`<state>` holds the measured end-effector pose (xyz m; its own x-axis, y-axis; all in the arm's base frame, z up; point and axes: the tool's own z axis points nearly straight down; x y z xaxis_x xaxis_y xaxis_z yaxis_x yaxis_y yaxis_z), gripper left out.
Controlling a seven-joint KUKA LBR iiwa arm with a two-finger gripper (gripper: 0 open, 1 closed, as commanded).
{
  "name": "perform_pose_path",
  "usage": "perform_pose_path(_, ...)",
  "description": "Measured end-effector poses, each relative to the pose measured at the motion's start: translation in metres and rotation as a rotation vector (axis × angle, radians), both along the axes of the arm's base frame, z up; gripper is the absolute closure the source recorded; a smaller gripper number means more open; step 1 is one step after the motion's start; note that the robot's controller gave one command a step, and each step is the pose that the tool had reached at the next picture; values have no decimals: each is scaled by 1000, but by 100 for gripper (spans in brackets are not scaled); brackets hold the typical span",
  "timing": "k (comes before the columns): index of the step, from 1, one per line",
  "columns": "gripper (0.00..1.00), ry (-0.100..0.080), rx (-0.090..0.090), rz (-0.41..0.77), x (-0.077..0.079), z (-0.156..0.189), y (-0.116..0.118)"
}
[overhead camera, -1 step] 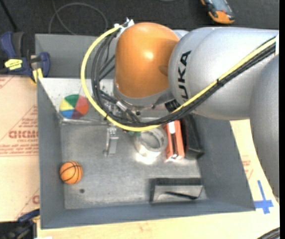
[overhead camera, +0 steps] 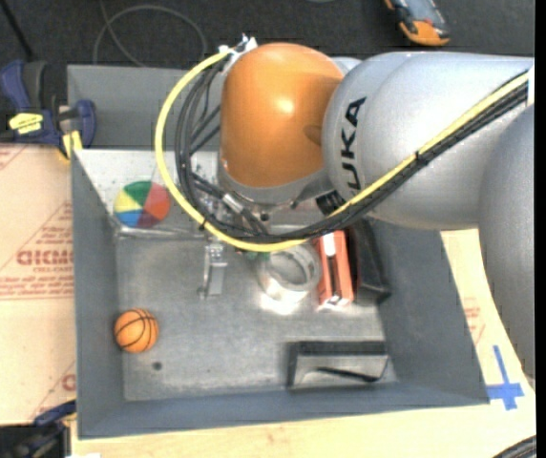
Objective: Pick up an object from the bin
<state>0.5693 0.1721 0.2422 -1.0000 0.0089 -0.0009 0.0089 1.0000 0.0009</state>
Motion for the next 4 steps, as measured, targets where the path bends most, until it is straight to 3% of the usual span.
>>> perform_pose_path(1,0,-10,3,4,1,-39,-1)
perform_pose_path(2,0,12,-3,-63,18,-32,-16)
perform_pose_path(3,0,-5,1,-121,31,12,-20)
perform_pose_path(4,0,-12,3,-155,32,-27,-24)
